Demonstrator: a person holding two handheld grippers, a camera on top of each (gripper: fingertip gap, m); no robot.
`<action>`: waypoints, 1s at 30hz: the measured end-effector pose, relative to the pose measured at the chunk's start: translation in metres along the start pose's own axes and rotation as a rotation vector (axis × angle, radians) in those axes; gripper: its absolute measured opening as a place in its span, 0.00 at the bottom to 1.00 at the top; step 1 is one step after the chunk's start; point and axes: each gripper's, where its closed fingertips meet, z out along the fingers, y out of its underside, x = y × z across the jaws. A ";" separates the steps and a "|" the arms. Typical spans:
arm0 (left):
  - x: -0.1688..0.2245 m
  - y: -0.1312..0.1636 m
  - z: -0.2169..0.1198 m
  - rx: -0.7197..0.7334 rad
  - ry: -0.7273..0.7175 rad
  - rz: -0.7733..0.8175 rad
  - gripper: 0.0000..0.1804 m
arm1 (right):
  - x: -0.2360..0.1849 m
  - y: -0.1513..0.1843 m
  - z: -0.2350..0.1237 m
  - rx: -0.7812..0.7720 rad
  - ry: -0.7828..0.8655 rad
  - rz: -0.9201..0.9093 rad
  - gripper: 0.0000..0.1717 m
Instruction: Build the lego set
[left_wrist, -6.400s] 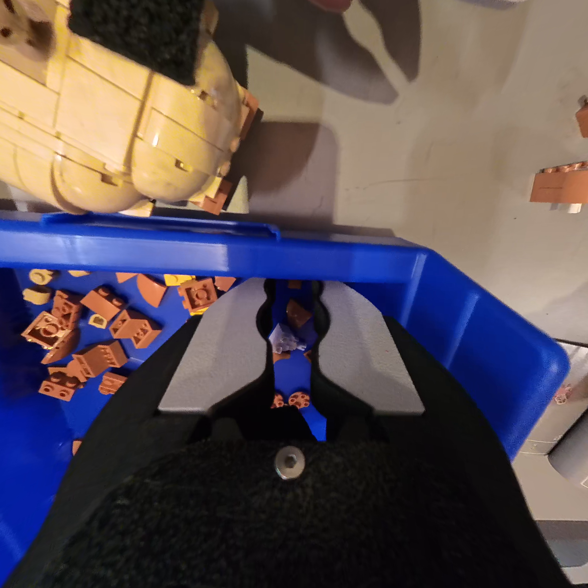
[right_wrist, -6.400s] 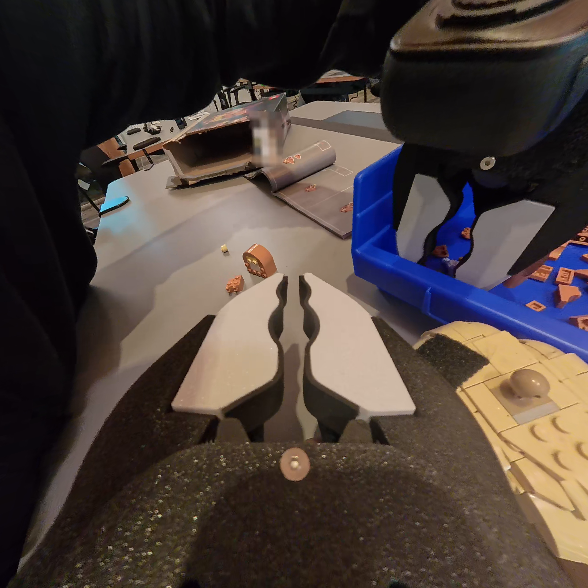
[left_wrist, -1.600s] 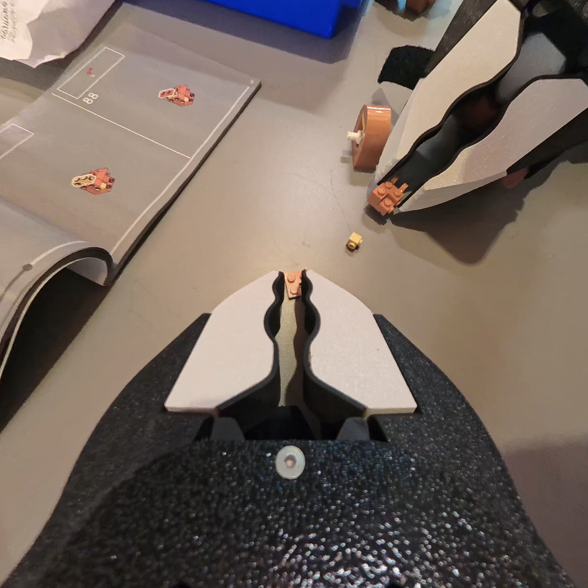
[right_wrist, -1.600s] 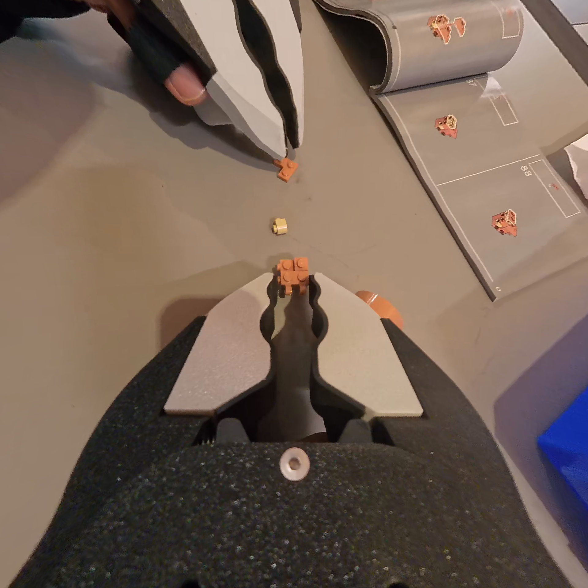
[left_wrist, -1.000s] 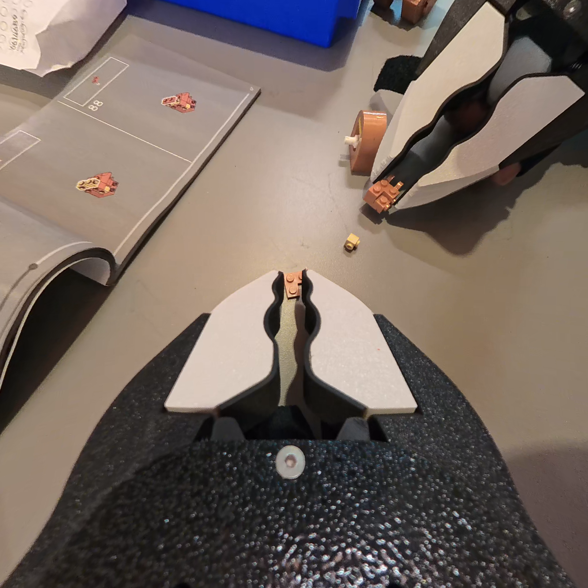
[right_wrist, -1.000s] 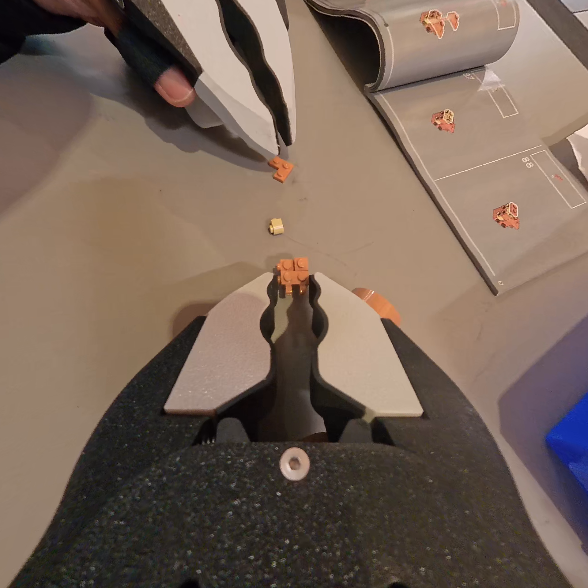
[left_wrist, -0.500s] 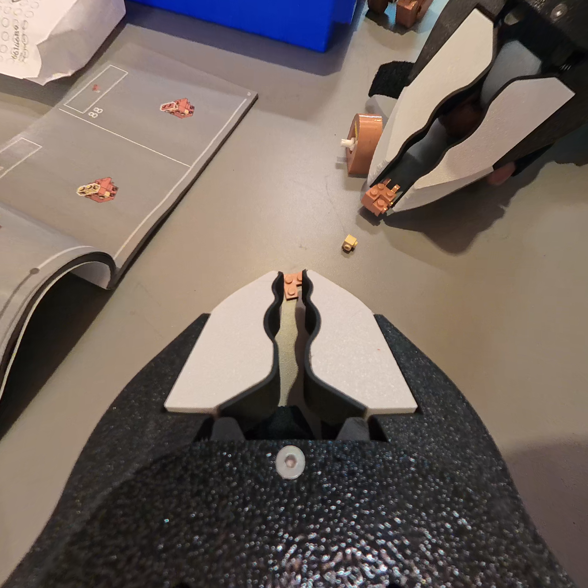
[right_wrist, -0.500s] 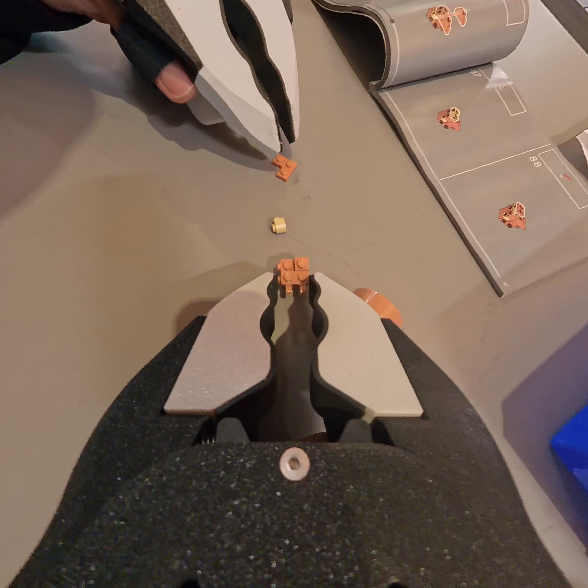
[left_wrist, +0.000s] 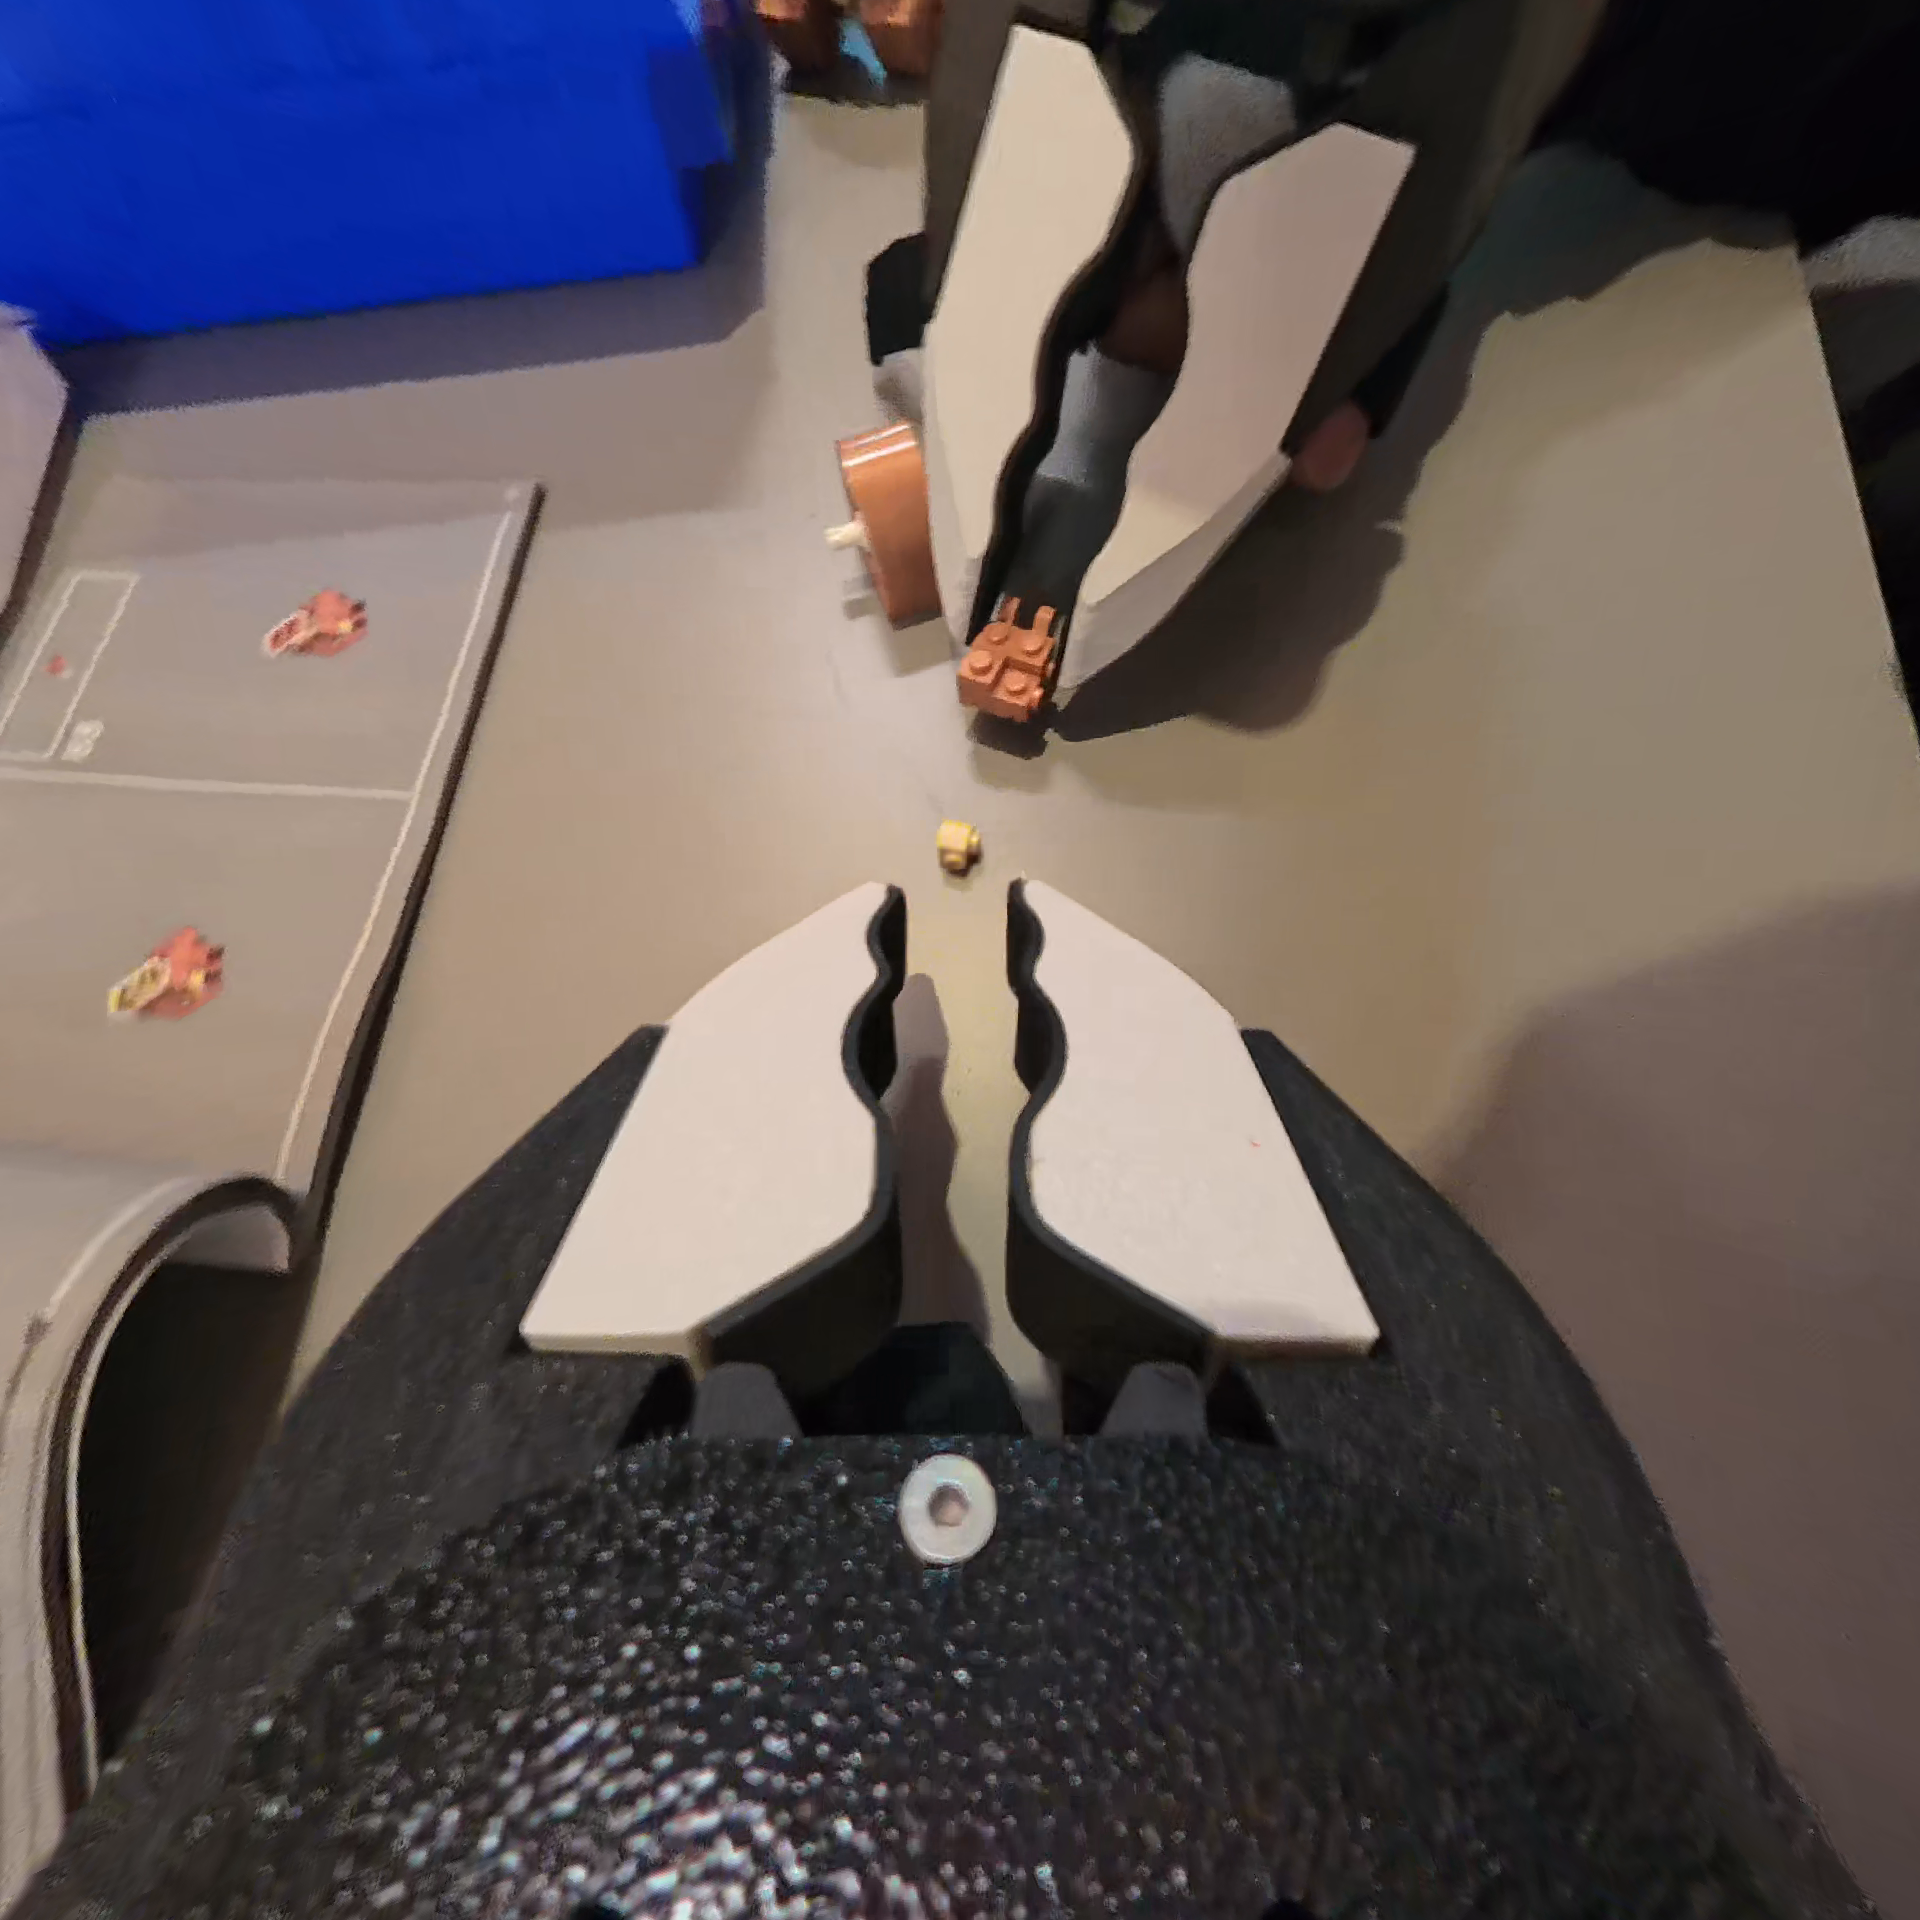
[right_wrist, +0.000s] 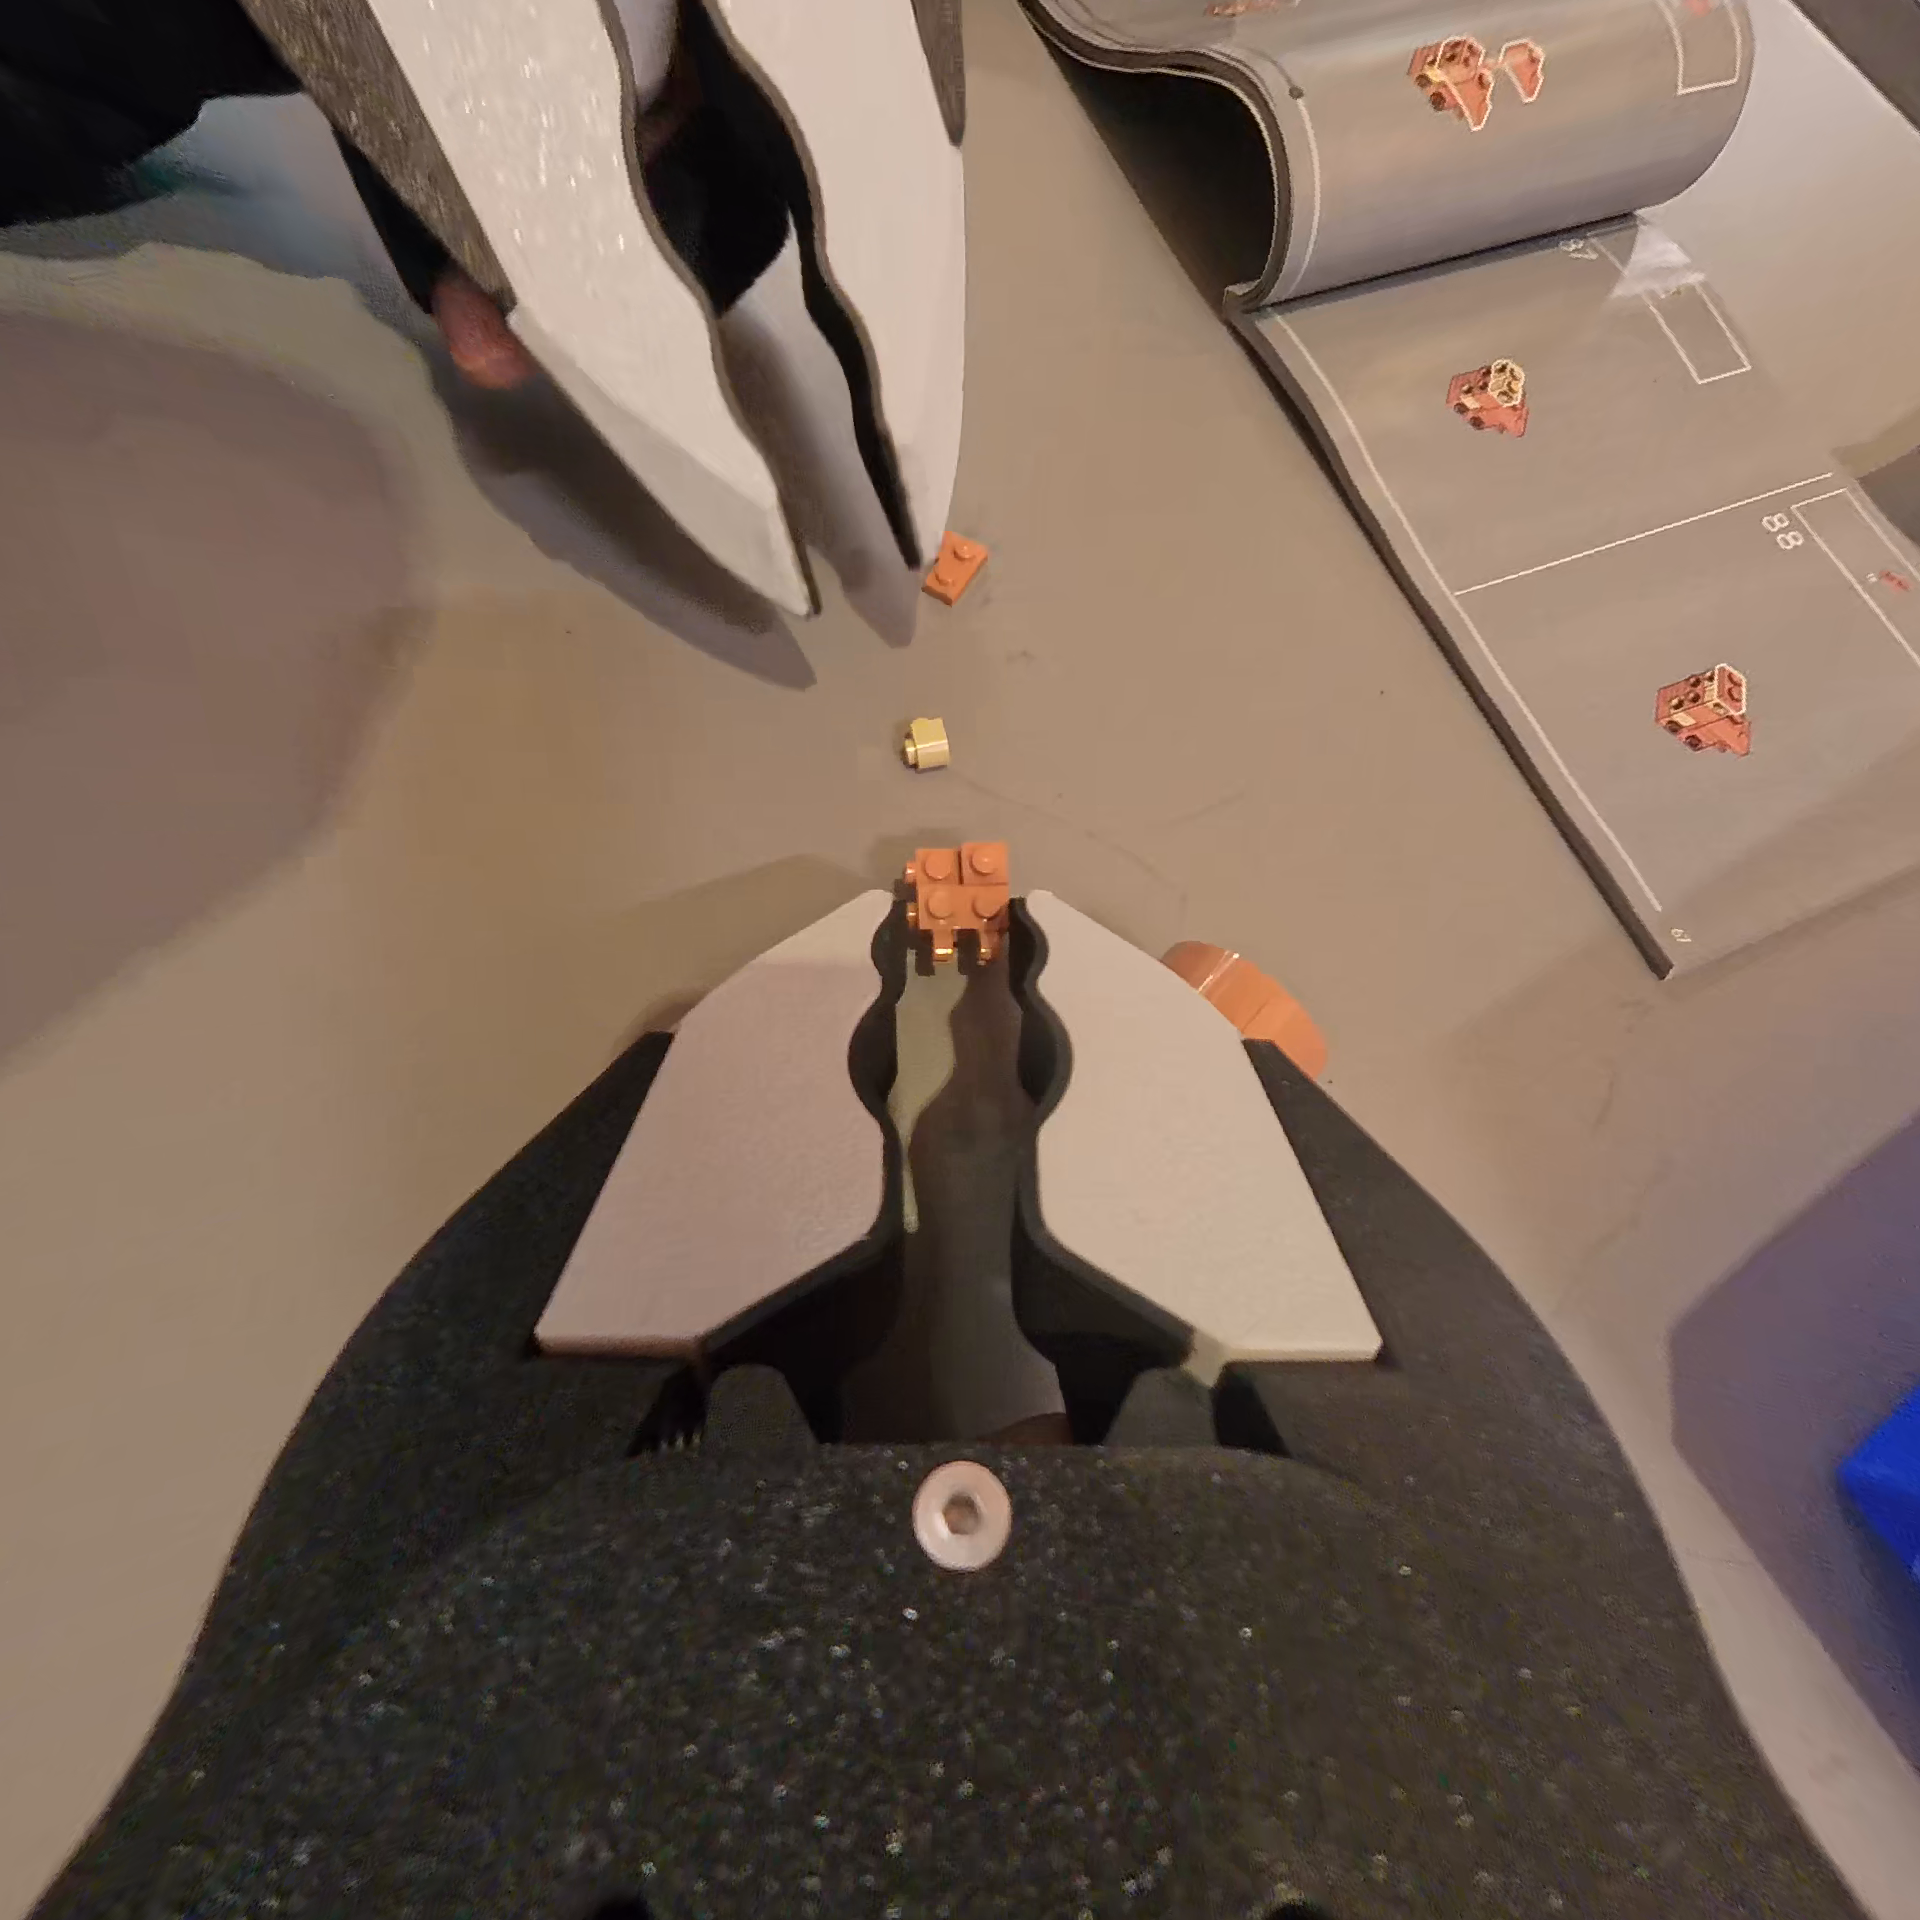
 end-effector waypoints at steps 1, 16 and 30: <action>0.001 -0.001 0.004 -0.026 0.003 0.025 0.10 | 0.000 0.000 0.000 0.004 -0.001 0.002 0.11; -0.001 0.006 0.031 -0.242 0.055 0.190 0.05 | -0.005 -0.001 -0.002 0.016 -0.050 0.001 0.11; 0.014 -0.008 0.029 -0.184 0.354 -0.405 0.11 | -0.007 0.000 -0.001 0.006 -0.058 -0.011 0.11</action>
